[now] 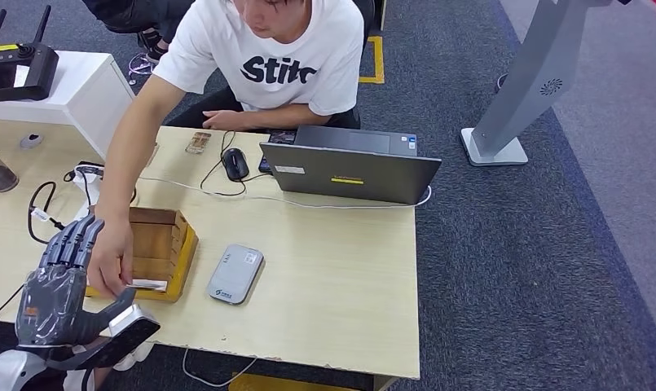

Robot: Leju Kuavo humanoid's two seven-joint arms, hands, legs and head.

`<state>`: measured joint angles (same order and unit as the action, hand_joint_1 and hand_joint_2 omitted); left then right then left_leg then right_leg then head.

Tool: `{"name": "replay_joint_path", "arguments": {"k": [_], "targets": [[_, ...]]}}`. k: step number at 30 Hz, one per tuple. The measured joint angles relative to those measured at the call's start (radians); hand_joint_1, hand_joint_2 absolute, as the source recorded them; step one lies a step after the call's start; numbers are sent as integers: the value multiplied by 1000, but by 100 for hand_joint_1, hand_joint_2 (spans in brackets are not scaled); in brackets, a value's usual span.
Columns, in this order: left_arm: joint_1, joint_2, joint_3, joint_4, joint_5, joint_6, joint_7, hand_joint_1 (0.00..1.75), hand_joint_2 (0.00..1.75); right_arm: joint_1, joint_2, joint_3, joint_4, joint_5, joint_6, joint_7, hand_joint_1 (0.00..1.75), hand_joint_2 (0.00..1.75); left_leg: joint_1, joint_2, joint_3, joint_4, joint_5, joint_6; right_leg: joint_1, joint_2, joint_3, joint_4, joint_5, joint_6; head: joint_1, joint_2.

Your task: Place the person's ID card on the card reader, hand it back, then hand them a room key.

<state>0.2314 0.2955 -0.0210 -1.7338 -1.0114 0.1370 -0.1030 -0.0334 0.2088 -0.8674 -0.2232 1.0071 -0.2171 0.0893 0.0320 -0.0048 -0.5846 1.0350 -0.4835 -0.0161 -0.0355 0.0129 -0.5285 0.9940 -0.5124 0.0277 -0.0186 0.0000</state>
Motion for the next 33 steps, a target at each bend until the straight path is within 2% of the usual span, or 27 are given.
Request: {"name": "replay_joint_path", "arguments": {"k": [6, 17, 33], "targets": [[0, 8, 0, 0, -45, -19, 46, 0, 175, 0, 2, -1, -1, 8, 0, 0, 0, 175, 0, 0, 0, 0, 0, 0, 0, 0, 0, 0, 0, 0, 0, 0], [-2, 57, 0, 22, -96, -98, 123, 0, 175, -1, 2, -14, -3, 19, 19, 21, 0, 175, 0, 0, 0, 0, 0, 0, 0, 0, 0, 0, 0, 0, 0, 0], [-17, 142, -2, 108, 26, -248, 133, 0, 175, -2, 3, -26, -3, 53, 32, 24, 0, 175, 0, 0, 0, 0, 0, 0, 0, 0, 0, 0, 0, 0, 0, 0]]}}
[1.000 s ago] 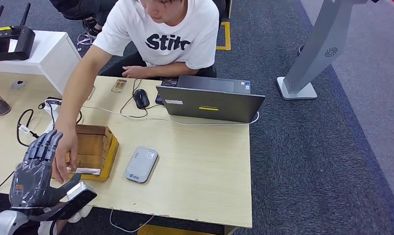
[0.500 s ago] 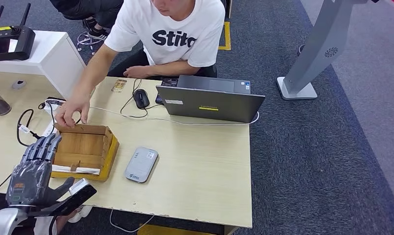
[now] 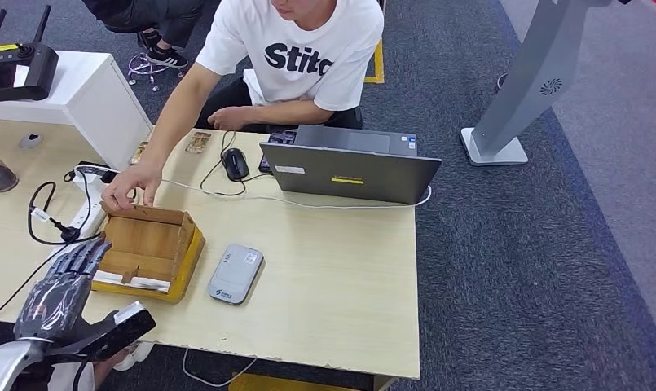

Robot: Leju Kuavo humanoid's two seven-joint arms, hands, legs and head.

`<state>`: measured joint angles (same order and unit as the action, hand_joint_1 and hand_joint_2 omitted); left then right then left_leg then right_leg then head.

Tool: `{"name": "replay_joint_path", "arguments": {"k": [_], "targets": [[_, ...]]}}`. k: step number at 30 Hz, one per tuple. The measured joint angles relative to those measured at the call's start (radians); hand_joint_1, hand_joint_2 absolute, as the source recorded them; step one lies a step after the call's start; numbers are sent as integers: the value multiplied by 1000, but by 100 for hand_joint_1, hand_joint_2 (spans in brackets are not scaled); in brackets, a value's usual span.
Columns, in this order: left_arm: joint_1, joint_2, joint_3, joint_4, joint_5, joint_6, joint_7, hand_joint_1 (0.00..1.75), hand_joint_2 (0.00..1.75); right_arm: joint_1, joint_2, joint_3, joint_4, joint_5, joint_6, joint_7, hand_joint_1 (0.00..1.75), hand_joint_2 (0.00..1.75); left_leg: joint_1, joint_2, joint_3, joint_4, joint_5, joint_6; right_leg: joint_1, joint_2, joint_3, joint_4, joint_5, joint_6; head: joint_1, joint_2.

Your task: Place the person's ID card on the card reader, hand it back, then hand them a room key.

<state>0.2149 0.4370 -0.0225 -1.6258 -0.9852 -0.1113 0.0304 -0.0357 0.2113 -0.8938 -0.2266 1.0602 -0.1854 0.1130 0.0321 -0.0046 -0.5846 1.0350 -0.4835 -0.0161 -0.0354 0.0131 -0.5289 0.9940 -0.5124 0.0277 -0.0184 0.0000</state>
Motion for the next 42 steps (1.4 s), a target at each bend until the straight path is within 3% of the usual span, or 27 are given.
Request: {"name": "replay_joint_path", "arguments": {"k": [10, 18, 21, 26, 27, 42], "targets": [[-58, 6, -2, 132, 56, -26, -38, 0, 175, -5, 0, 0, 0, 36, 0, 0, 0, 175, 0, 0, 0, 0, 0, 0, 0, 0, 0, 0, 0, 0, 0, 0], [-111, -10, -3, 248, 47, 41, -127, 4, 175, -9, 0, 0, 0, 64, 1, -5, 0, 175, 0, 0, 0, 0, 0, 0, 0, 0, 0, 0, 0, 0, 0, 0], [-131, -23, -3, 288, 35, 63, -148, 33, 175, -10, 0, 1, 0, 73, 1, -6, 0, 175, 0, 0, 0, 0, 0, 0, 0, 0, 0, 0, 0, 0, 0, 0], [-152, -42, -9, 334, 25, 84, -181, 126, 175, -10, 0, 1, 0, 85, 0, -6, 0, 175, 0, 0, 0, 0, 0, 0, 0, 0, 0, 0, 0, 0, 0, 0], [-154, -45, -10, 340, 24, 85, -185, 136, 175, -10, 0, 1, 0, 87, 0, -6, 0, 175, 0, 0, 0, 0, 0, 0, 0, 0, 0, 0, 0, 0, 0, 0], [-160, -60, -21, 368, 79, 60, -218, 158, 175, -10, 0, 3, 0, 109, 3, -6, 0, 175, 0, 1, 0, 0, 0, 0, 0, 0, 0, 0, 0, 0, 0, 0]]}}
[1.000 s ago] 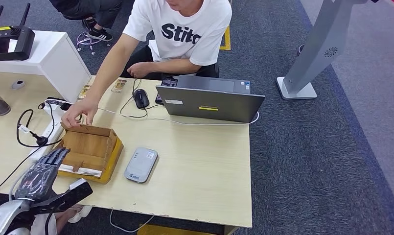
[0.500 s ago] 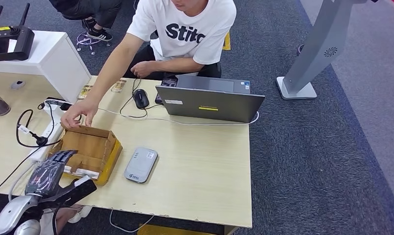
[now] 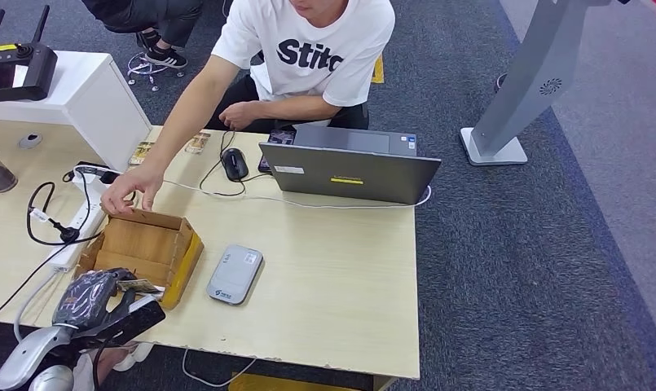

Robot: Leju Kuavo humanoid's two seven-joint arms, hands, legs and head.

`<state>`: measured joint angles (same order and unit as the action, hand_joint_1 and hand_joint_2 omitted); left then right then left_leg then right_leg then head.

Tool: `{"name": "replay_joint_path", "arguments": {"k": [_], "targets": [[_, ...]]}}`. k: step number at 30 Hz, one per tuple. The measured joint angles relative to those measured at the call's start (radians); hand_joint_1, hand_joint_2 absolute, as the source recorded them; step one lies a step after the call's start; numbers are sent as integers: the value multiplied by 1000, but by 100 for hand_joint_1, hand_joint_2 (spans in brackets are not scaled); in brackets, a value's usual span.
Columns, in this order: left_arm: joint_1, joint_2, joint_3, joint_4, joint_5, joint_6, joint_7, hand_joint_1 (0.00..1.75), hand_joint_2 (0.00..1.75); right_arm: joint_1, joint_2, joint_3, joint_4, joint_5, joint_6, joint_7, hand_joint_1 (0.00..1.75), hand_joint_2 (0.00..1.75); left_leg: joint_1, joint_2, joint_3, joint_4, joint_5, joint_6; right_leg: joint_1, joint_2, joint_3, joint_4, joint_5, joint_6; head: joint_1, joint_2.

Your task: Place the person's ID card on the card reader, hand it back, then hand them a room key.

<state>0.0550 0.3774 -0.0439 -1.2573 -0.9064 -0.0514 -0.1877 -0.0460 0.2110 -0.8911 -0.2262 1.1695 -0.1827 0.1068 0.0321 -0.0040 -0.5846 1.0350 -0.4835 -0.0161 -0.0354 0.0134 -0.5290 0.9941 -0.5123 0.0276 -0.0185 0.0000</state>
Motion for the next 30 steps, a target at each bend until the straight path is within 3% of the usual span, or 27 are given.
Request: {"name": "replay_joint_path", "arguments": {"k": [8, 16, 30], "targets": [[2, 1, 0, 0, 0, 6, 0, 175, 175, 0, 0, 1, 0, 3, 0, -2, 0, 175, 0, 0, 0, 0, 0, 0, 0, 0, 0, 0, 0, 0, 0, 0], [-3, 10, 0, -19, -33, 59, 17, 175, 175, 0, 0, 1, 0, 1, -3, -7, 0, 175, 0, 0, 0, 0, 0, 0, 0, 0, -1, 0, 0, 0, 0, 0], [-122, 118, 45, -166, -92, 93, 55, 175, 175, 1, 2, -2, 0, 3, -22, -24, 0, 175, 0, 0, 0, 0, 0, 0, 0, 0, 0, 0, 0, 0, 0, 0]]}}
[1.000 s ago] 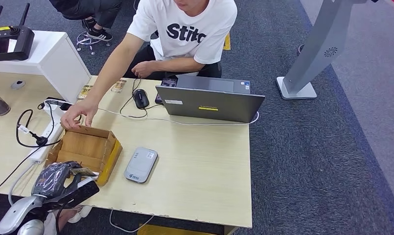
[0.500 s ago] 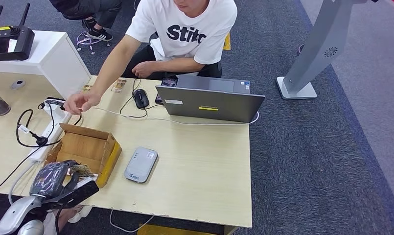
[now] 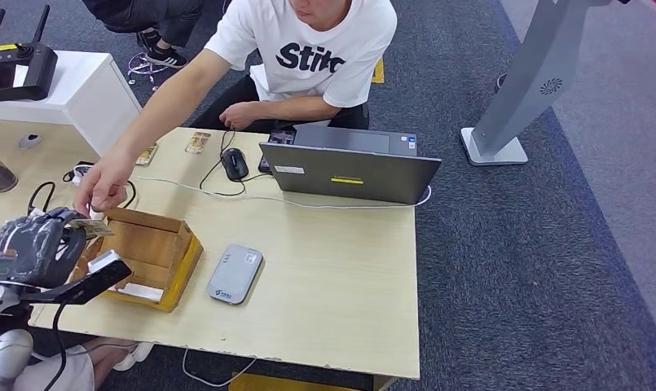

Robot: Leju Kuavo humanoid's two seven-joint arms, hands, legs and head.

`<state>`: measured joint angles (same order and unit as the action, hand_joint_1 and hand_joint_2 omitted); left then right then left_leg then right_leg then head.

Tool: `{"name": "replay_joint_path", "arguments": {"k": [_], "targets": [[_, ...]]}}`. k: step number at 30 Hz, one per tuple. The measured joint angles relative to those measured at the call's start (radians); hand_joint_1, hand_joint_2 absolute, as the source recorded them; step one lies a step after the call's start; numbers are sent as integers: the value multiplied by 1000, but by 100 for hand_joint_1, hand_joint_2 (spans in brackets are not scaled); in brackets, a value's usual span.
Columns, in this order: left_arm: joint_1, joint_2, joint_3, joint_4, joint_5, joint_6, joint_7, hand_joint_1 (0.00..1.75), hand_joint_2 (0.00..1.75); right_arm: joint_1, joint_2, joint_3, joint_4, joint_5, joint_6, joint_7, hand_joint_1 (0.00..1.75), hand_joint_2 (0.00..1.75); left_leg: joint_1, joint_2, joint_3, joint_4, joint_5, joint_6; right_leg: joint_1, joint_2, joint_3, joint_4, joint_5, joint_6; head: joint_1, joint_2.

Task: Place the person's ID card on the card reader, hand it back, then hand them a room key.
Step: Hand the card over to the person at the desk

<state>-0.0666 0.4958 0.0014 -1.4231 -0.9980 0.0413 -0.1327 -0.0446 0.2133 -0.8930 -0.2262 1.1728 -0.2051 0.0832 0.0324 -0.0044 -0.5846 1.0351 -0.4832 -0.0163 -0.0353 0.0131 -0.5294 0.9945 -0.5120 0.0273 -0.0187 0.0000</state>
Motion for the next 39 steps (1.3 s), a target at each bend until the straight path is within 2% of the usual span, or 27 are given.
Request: {"name": "replay_joint_path", "arguments": {"k": [5, 6, 9, 10, 15, 19, 23, 26, 30, 33, 35, 37, 39], "targets": [[-69, 14, 2, -2, -8, -11, 23, 175, 175, -1, 1, 0, 0, 14, 0, 0, 0, 175, 0, 0, 0, 0, 0, 0, 0, 0, 0, 0, 0, 0, 0, 0], [-83, 14, 2, -1, -1, -18, 25, 152, 175, -1, 1, 0, 0, 16, 0, 0, 0, 175, 0, 0, 0, 0, 0, 0, 0, 0, 0, 0, 0, 0, 0, 0], [-118, 12, 2, 10, 11, -29, 26, 21, 175, -1, 3, 0, 0, 22, 0, -1, 0, 175, 0, 0, 0, 0, 0, 0, 0, 0, 0, 0, 0, 0, 0, 0], [-129, 8, 1, 17, 14, -28, 26, 0, 175, -2, 3, 0, 0, 24, 0, -2, 0, 175, 0, 0, 0, 0, 0, 0, 0, 0, 0, 0, 0, 0, 0, 0], [-162, -36, -1, 31, 40, 19, 40, 0, 175, -4, 5, 0, 0, 25, -2, -11, 0, 175, 0, 0, 0, 0, 0, 0, 0, 0, 0, 0, 0, 0, 0, 0], [-139, -70, 0, 14, 89, 99, 39, 0, 175, -5, 5, -2, 0, 19, -9, -16, 0, 175, 0, 1, 0, 0, 0, 0, 0, 1, 0, 0, 0, 0, 0, 0], [-29, -123, 44, -67, 209, 199, -39, 0, 175, -4, 6, -10, 0, 13, -15, -13, 0, 175, -1, 2, 0, 0, -1, 0, 0, 3, 0, 0, 0, 0, 0, 0], [96, -207, 127, -147, 372, 194, -170, 0, 175, -1, 7, -20, 1, 12, -18, -10, 0, 175, -1, 3, 0, 0, -2, 0, 0, 3, -1, -1, -1, 0, 0, 0], [219, -361, 275, -213, 494, 108, -302, 0, 175, 0, 12, -35, 1, 5, -29, -13, 0, 175, -1, 3, -1, 0, -3, 1, -1, 3, 0, -1, -2, 1, 0, 0], [267, -493, 418, -217, 506, -52, -338, 0, 175, 0, 17, -50, 0, 0, -35, -25, 0, 175, -1, 3, -1, 0, -3, 1, 0, 2, 0, -1, -2, 1, 0, 0], [272, -571, 537, -187, 452, -157, -360, 0, 175, 0, 19, -58, 0, 2, -35, -30, 0, 175, -1, 3, -1, 0, -3, 1, 0, 2, 0, -1, -2, 1, 0, 0], [258, -637, 673, -129, 387, -225, -381, 0, 175, 0, 21, -65, 0, 10, -36, -28, 0, 175, -1, 3, 0, 0, -3, 1, 0, 2, 1, -1, -1, 1, 0, 0], [230, -694, 815, -55, 364, -307, -362, 0, 175, 0, 21, -70, 0, 24, -36, -23, 0, 175, -1, 2, 0, 0, -3, 1, 0, 1, 1, -1, -2, 1, 0, 0]]}}
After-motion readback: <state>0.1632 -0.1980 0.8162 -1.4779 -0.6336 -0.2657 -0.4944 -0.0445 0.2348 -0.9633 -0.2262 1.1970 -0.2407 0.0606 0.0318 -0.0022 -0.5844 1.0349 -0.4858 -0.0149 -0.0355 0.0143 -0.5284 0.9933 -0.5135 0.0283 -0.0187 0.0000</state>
